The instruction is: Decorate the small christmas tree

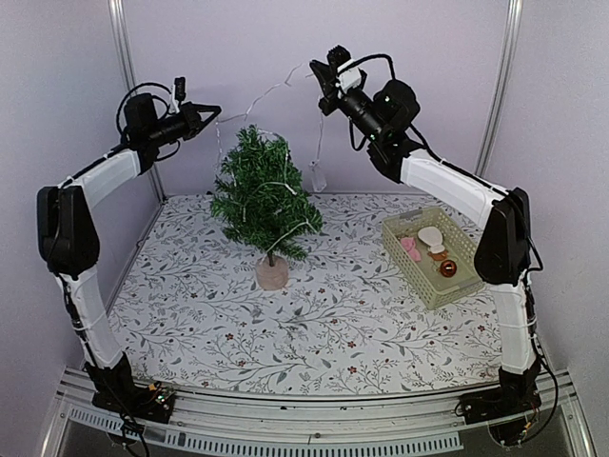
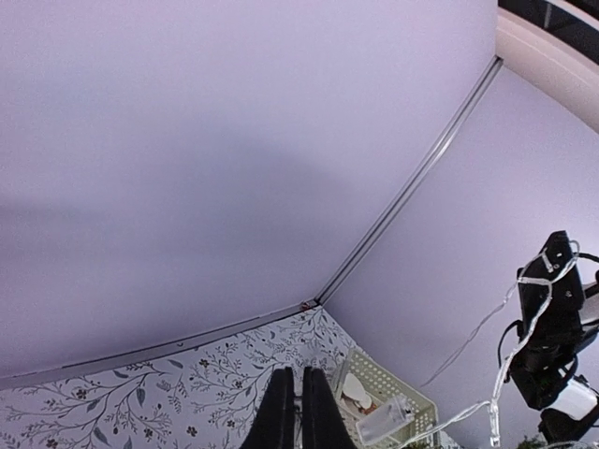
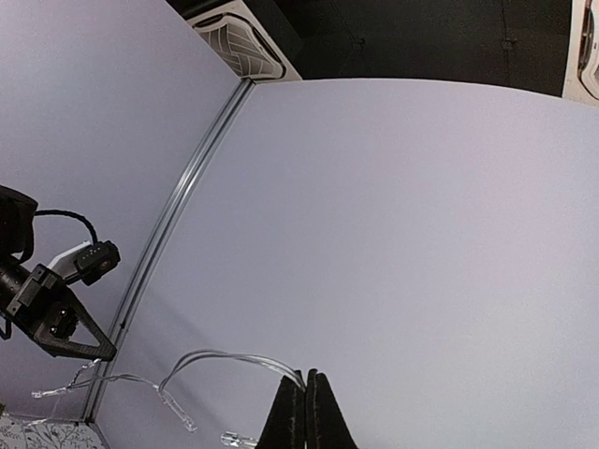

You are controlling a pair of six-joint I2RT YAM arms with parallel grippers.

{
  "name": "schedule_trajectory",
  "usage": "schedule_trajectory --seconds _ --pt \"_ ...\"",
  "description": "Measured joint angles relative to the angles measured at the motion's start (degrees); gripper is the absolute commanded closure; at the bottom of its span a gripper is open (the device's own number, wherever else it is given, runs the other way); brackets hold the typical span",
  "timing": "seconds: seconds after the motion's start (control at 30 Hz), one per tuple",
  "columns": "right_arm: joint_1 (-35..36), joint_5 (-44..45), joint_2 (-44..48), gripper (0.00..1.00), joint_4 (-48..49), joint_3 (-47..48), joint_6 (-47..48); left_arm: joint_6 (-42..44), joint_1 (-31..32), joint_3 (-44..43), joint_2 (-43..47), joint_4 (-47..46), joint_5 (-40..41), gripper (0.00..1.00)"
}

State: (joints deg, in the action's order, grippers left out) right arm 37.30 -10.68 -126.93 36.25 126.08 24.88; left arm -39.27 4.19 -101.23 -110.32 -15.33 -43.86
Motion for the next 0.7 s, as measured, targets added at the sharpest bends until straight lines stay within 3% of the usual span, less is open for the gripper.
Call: schedule_trajectory --seconds 0.37,0.6,0.7 --pt "-3.9 7.3 7.1 1.00 -8.1 -8.5 -3.0 -0.4 5.2 -19.2 -15.7 0.9 3.3 1.00" --pt "-7.9 1.4 18.9 1.00 -14.2 -16.5 -9.0 -0.5 8.8 -23.2 -20.1 1.0 1.9 1.00" --pt "-8.6 -2.9 22.5 1.00 -15.8 -18.1 -12.1 -1.1 10.2 -23.6 -20.2 0.5 0.5 0.78"
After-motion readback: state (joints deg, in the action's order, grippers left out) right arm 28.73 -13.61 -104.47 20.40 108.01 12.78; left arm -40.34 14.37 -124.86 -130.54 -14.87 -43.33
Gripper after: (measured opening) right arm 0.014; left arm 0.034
